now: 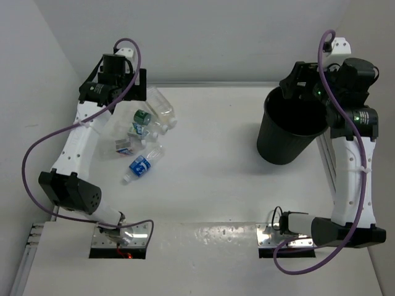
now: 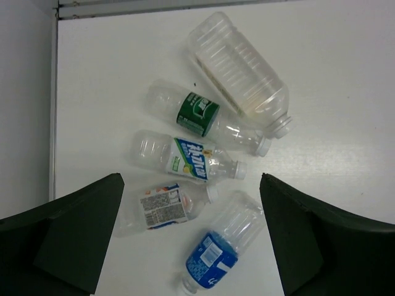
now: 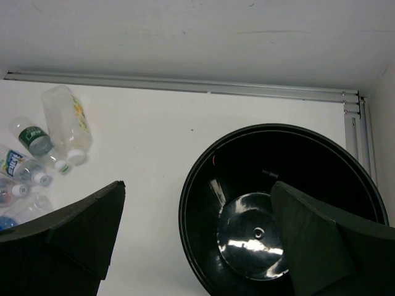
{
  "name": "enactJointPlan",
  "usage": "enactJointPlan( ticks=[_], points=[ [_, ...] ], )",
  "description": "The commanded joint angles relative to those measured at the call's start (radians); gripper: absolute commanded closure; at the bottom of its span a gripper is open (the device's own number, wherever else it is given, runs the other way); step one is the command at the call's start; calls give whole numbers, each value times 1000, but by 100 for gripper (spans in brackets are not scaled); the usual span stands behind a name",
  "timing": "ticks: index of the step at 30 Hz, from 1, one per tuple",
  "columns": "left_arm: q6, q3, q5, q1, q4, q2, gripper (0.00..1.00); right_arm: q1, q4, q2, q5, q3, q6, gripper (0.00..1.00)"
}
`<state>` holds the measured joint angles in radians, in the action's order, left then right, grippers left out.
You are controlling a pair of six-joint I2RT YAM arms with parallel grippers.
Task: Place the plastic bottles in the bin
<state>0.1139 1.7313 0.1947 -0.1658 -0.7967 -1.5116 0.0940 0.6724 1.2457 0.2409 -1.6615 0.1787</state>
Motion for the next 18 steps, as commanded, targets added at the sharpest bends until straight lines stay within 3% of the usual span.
enactJointPlan(
  ticks=[1, 8, 13, 18],
  points=[
    [62, 80, 81, -40, 31, -51, 0, 0, -19, -23, -17, 14, -22, 0],
    [165, 304, 207, -113, 22, -293, 0, 1, -11, -8, -32, 29, -36, 0],
    [299, 499, 189, -103, -39, -508, 3, 0, 1, -12, -67, 60, -57, 0],
    [372, 566, 175, -78, -39, -648, 3, 1, 12, -18, -92, 92, -79, 0]
  ],
)
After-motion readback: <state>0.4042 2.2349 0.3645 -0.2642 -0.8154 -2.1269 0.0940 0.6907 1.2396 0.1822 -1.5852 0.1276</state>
